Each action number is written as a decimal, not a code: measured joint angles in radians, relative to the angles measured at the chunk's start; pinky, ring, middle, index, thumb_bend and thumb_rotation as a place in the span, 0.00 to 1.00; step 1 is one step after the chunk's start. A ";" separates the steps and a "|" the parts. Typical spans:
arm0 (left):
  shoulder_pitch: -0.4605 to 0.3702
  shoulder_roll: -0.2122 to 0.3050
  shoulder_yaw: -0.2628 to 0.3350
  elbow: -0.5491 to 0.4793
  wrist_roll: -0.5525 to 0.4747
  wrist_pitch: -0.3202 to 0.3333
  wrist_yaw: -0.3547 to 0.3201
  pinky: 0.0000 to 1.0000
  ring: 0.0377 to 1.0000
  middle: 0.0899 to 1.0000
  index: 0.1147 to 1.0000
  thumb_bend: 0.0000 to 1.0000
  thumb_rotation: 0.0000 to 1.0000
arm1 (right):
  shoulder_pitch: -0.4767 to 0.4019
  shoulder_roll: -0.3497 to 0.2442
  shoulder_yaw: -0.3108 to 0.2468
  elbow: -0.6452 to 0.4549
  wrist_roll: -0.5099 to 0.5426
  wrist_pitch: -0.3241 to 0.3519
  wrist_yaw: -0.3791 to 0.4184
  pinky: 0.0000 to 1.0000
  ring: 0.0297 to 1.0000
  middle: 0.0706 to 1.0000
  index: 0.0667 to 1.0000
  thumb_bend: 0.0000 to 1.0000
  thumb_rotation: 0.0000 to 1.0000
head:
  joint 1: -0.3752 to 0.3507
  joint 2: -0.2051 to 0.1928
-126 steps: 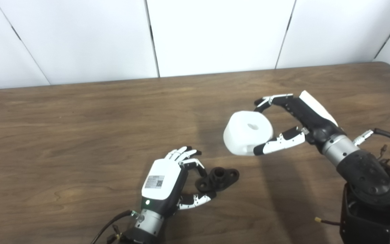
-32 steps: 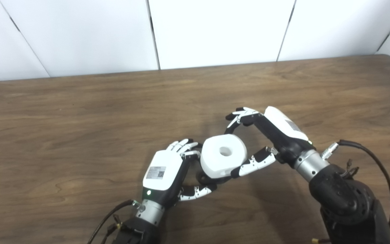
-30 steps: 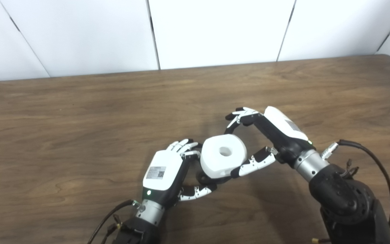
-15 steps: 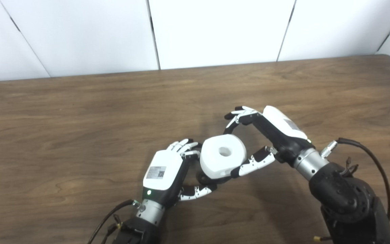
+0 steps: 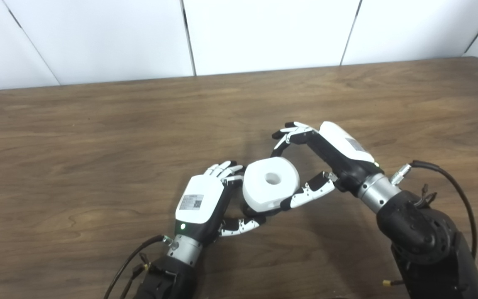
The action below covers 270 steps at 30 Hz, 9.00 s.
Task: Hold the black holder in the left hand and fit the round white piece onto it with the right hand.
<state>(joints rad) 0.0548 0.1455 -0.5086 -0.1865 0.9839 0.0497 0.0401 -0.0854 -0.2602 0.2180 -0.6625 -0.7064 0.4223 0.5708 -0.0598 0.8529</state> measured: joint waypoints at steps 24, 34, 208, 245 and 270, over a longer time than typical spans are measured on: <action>-0.001 0.000 0.000 -0.002 0.000 0.004 -0.006 0.88 0.88 0.80 0.42 0.52 0.05 | -0.004 -0.031 0.004 -0.002 0.000 -0.003 -0.004 0.79 0.92 0.80 0.45 0.52 0.13 | -0.006 0.008; -0.002 0.000 0.000 -0.003 0.000 0.007 -0.008 0.88 0.88 0.80 0.42 0.52 0.05 | -0.004 -0.041 -0.003 -0.002 0.005 -0.004 -0.006 0.79 0.93 0.80 0.45 0.52 0.13 | -0.008 0.005; -0.009 -0.001 -0.002 -0.004 0.000 0.013 -0.016 0.87 0.88 0.80 0.42 0.52 0.05 | -0.130 -0.037 0.000 0.009 -0.192 -0.109 0.167 0.85 0.93 0.79 0.45 0.52 0.13 | -0.041 0.026; -0.012 -0.001 -0.002 -0.007 0.000 0.017 -0.021 0.88 0.89 0.80 0.42 0.52 0.05 | -0.140 -0.059 -0.006 -0.036 -0.154 -0.097 0.280 0.83 0.94 0.79 0.45 0.52 0.13 | -0.044 0.032; -0.012 -0.001 -0.002 -0.007 0.001 0.017 -0.021 0.88 0.89 0.80 0.42 0.52 0.05 | -0.129 -0.040 0.006 -0.035 -0.180 -0.114 0.260 0.86 0.95 0.80 0.45 0.52 0.13 | -0.040 0.035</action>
<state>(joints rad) 0.0426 0.1442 -0.5109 -0.1938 0.9851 0.0671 0.0188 -0.2141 -0.3004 0.2236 -0.6972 -0.8866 0.3079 0.8306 -0.0997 0.8882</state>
